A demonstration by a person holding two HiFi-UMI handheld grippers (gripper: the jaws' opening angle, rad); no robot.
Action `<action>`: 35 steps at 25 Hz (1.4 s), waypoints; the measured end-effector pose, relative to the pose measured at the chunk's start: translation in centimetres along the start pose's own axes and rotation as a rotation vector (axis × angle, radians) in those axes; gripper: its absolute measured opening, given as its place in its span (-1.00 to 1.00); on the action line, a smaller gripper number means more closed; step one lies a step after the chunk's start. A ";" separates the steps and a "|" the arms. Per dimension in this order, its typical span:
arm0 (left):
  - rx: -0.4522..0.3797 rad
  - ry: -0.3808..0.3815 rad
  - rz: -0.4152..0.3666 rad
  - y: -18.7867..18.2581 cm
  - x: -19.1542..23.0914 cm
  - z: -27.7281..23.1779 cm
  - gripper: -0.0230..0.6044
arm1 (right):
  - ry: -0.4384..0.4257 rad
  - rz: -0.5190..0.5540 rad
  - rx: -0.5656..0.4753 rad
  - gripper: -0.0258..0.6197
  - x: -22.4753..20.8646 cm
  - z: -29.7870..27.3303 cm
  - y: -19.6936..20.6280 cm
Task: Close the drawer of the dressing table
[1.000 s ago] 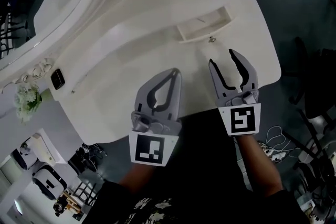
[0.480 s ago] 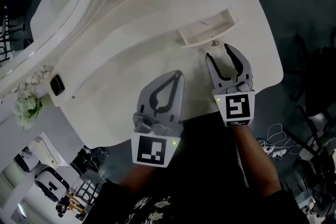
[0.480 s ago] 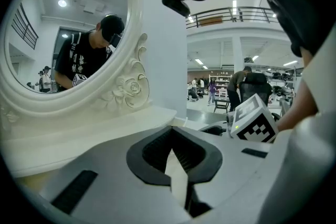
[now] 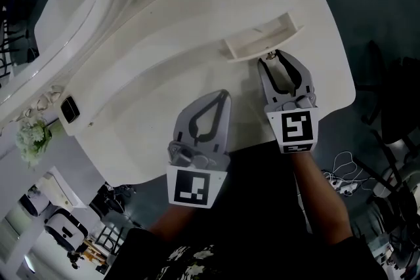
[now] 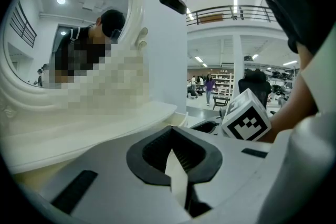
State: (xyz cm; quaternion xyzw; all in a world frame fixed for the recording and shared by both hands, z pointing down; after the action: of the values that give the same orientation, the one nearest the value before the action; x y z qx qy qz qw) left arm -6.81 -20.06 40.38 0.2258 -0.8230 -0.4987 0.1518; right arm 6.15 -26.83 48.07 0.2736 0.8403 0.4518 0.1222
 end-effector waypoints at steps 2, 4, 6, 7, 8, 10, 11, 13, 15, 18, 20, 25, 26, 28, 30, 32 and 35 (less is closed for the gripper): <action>0.002 0.000 -0.003 0.0 0.3 0.0 -0.92 | 0.008 0.004 0.004 -0.63 -0.2 -0.1 0.0; 0.001 -0.008 0.001 0.0 0.6 0.0 -0.92 | 0.006 0.009 0.009 -0.64 -0.2 -0.1 0.0; -0.004 -0.016 0.008 0.0 0.9 0.1 -0.92 | 0.009 0.017 0.011 -0.64 -0.2 -0.1 0.0; -0.008 -0.018 0.009 0.0 1.0 0.1 -0.92 | 0.012 0.018 0.013 -0.64 -0.2 -0.1 0.0; -0.009 -0.019 0.008 0.1 1.0 0.1 -0.92 | 0.015 0.017 0.015 -0.64 -0.3 -0.1 0.0; -0.005 -0.019 0.010 0.3 1.0 0.3 -0.92 | 0.019 0.017 0.021 -0.64 -0.2 -0.1 -0.1; -0.001 -0.019 0.012 0.4 1.0 0.4 -0.92 | 0.020 0.017 0.025 -0.64 -0.2 -0.1 -0.1; 0.003 -0.020 0.015 0.6 1.0 0.6 -0.92 | 0.017 0.016 0.032 -0.64 -0.1 -0.1 -0.1; 0.000 -0.023 0.019 0.6 1.0 0.7 -0.92 | 0.018 0.014 0.033 -0.64 -0.2 -0.1 -0.2; -0.001 -0.027 0.017 0.6 1.1 0.8 -0.92 | 0.022 0.013 0.031 -0.64 -0.3 -0.2 -0.4; 0.001 -0.029 0.023 0.7 1.1 0.9 -0.92 | 0.022 0.012 0.033 -0.64 -0.2 -0.2 -0.3; 0.010 -0.025 0.022 0.9 1.0 1.1 -0.92 | 0.025 0.002 0.026 -0.64 -0.4 -0.5 -0.6; 0.010 -0.026 0.024 0.9 1.0 1.1 -0.92 | 0.025 0.002 0.025 -0.64 -0.4 -0.6 -0.6; 0.011 -0.028 0.025 1.0 1.0 1.2 -0.92 | 0.025 0.000 0.025 -0.64 -0.4 -0.8 -0.6; 0.016 -0.032 0.028 1.1 1.0 1.3 -0.92 | 0.026 -0.002 0.026 -0.64 -0.4 -0.9 -0.6; 0.018 -0.035 0.030 1.2 1.1 1.3 -0.92 | 0.026 -0.002 0.026 -0.64 -0.4 -1.0 -0.7; 0.021 -0.034 0.022 1.2 1.2 1.3 -0.92 | 0.023 0.001 0.021 -0.64 -0.3 -1.2 -1.0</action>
State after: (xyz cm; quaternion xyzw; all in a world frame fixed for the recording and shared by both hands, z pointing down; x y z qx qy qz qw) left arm -8.67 -19.20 40.92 0.2097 -0.8329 -0.4922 0.1412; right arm 5.52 -28.29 47.96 0.2702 0.8461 0.4463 0.1092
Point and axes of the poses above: the fingertips, and each gripper's own axes: z backward along the fingers, x to its left, y out of its underside, the point moved 5 cm from there along z, backward along the fingers, and after that the axes turned 4 degrees about x, right-handed, at the moved point
